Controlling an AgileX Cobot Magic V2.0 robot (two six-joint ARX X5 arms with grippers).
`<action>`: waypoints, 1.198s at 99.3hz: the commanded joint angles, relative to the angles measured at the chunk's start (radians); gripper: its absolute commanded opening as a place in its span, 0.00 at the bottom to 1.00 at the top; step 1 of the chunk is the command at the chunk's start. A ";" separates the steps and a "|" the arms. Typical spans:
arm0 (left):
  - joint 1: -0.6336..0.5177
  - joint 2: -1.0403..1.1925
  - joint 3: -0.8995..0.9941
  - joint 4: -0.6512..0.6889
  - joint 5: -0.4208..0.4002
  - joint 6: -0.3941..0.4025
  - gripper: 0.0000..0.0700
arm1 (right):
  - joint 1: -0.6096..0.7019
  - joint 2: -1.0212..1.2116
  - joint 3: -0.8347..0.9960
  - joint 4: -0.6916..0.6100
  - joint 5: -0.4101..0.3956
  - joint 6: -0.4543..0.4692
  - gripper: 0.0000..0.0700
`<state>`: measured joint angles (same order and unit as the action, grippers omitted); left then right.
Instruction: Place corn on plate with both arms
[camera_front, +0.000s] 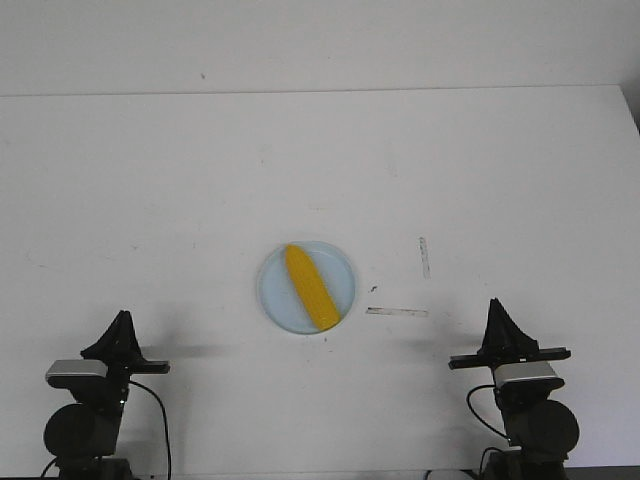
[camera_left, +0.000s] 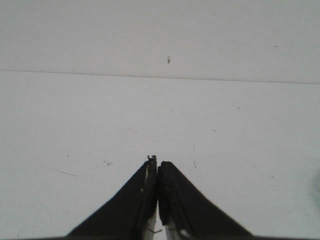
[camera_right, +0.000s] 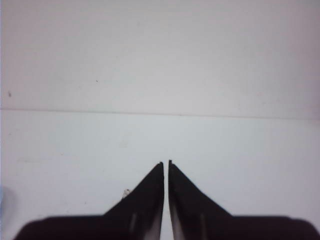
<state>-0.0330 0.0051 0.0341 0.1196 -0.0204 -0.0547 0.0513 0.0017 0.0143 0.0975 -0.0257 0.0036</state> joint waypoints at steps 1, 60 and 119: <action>0.001 -0.002 -0.021 0.013 0.001 -0.006 0.00 | -0.001 0.000 -0.002 0.013 -0.001 -0.005 0.02; 0.001 -0.002 -0.021 0.013 0.001 -0.006 0.00 | -0.030 0.000 -0.002 -0.002 0.008 -0.005 0.02; 0.001 -0.002 -0.021 0.013 0.001 -0.006 0.00 | -0.005 0.000 -0.002 0.000 0.026 -0.005 0.02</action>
